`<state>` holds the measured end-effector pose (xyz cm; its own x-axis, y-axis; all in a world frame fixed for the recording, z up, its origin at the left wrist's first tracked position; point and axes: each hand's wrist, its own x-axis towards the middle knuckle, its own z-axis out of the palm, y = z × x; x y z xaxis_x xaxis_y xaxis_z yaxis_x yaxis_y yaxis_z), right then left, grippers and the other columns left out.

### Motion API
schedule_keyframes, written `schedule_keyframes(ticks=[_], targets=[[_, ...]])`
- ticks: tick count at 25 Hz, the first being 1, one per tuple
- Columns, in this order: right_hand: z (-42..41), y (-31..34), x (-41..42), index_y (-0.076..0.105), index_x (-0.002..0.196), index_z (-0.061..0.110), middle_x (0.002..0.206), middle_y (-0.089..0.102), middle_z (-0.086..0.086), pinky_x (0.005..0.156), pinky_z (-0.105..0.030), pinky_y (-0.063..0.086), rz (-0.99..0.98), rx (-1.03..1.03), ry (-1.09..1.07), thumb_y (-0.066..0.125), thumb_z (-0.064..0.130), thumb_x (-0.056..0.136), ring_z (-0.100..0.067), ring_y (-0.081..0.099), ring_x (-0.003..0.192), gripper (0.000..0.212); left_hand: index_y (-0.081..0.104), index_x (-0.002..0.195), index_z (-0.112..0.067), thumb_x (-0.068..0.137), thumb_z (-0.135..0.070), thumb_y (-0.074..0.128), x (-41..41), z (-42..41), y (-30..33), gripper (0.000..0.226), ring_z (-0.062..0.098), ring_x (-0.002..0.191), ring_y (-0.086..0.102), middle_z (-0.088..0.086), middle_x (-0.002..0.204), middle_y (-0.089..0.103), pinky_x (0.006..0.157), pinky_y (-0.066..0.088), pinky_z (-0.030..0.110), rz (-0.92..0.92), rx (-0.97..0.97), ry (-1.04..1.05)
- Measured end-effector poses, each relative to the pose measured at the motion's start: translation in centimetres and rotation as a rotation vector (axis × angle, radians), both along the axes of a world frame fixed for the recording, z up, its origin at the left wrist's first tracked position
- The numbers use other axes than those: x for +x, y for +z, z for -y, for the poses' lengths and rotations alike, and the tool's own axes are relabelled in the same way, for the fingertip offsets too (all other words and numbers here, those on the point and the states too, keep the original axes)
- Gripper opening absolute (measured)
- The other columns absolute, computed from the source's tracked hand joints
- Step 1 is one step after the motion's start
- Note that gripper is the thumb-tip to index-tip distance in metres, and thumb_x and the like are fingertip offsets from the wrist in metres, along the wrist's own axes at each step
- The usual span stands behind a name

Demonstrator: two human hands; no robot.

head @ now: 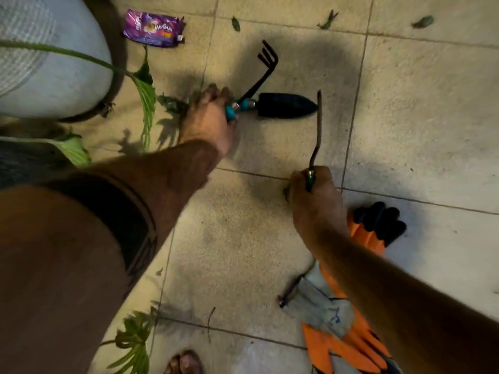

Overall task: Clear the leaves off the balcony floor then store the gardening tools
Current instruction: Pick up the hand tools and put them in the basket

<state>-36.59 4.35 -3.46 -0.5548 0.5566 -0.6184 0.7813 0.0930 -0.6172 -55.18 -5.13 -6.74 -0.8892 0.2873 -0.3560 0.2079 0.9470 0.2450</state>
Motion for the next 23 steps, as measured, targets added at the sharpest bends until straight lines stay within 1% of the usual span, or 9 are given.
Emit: schedule_keyframes(ticks=[2,4,7,12,15,17,20,21,23], targets=[[0.2,0.0,0.3,0.050,0.120,0.024,0.096,0.066,-0.006,0.085,-0.056,0.056,0.007,0.026,0.032,0.039,0.045,0.107,-0.032,0.067,0.093,0.027,0.034,0.156,-0.027,0.102,-0.028,0.054,-0.3,-0.2,-0.4,0.057,0.029,0.151,0.022,0.003,0.163,0.027,0.123,0.022,0.043,0.000,-0.109,-0.074],[0.3,0.0,0.3,0.049,0.120,0.025,0.099,0.066,-0.007,0.086,-0.058,0.055,0.008,-0.015,0.026,0.039,0.044,0.107,-0.034,0.066,0.095,0.026,0.038,0.151,-0.028,0.100,-0.024,0.056,-0.2,-0.1,-0.2,0.055,0.036,0.139,0.036,0.011,0.153,0.037,0.114,0.036,0.050,-0.025,-0.211,-0.118],[0.3,0.8,0.1,0.052,0.116,0.023,0.094,0.063,-0.005,0.076,-0.046,0.057,-0.025,-0.135,-0.046,0.042,0.041,0.107,-0.027,0.063,0.084,0.022,0.044,0.144,-0.029,0.099,-0.019,0.057,1.4,0.2,0.1,0.047,0.036,0.125,0.049,0.012,0.141,0.043,0.103,0.047,0.053,0.025,-0.255,-0.090],[-1.3,3.5,-0.8,0.050,0.114,0.022,0.090,0.057,0.004,0.056,-0.025,0.041,-0.047,-0.222,-0.152,0.047,0.036,0.107,-0.009,0.054,0.075,0.016,0.051,0.138,-0.031,0.102,-0.032,0.054,4.6,1.3,2.4,0.037,0.026,0.115,0.059,0.005,0.127,0.059,0.095,0.054,0.048,0.127,0.078,0.137],[-2.9,6.5,-1.6,0.055,0.113,0.020,0.096,0.065,-0.003,0.048,-0.019,0.049,-0.089,-0.314,-0.298,0.052,0.031,0.106,-0.011,0.059,0.072,0.014,0.050,0.139,-0.028,0.102,-0.034,0.053,6.3,0.7,6.0,0.038,0.020,0.112,0.059,0.002,0.124,0.061,0.093,0.056,0.043,0.130,0.268,0.206],[-3.9,8.9,-2.4,0.057,0.114,0.019,0.096,0.066,-0.004,0.049,-0.021,0.052,-0.091,-0.335,-0.346,0.054,0.032,0.105,-0.013,0.059,0.069,0.016,0.049,0.140,-0.025,0.102,-0.036,0.054,7.0,0.0,8.6,0.040,0.018,0.114,0.058,0.002,0.127,0.060,0.095,0.055,0.041,0.124,0.363,0.253],[-5.2,11.8,-3.7,0.056,0.115,0.019,0.095,0.063,-0.003,0.064,-0.035,0.061,-0.094,-0.318,-0.381,0.054,0.037,0.104,-0.012,0.057,0.067,0.021,0.050,0.135,-0.025,0.101,-0.039,0.055,7.7,-1.3,11.7,0.037,0.016,0.109,0.059,-0.001,0.120,0.061,0.091,0.055,0.039,0.154,0.463,0.310],[-5.5,12.8,-4.1,0.056,0.115,0.020,0.093,0.062,-0.002,0.066,-0.037,0.062,-0.109,-0.320,-0.392,0.054,0.037,0.104,-0.012,0.056,0.067,0.020,0.049,0.133,-0.025,0.100,-0.041,0.055,8.0,-1.7,12.6,0.037,0.016,0.107,0.060,-0.001,0.117,0.062,0.087,0.055,0.037,0.166,0.483,0.313],[-5.7,14.7,-4.5,0.056,0.116,0.019,0.092,0.060,-0.001,0.059,-0.030,0.059,-0.145,-0.301,-0.401,0.053,0.035,0.105,-0.011,0.057,0.067,0.020,0.049,0.131,-0.023,0.100,-0.044,0.055,8.4,-2.6,14.7,0.038,0.016,0.100,0.061,0.000,0.110,0.063,0.076,0.050,0.031,0.191,0.510,0.317]])
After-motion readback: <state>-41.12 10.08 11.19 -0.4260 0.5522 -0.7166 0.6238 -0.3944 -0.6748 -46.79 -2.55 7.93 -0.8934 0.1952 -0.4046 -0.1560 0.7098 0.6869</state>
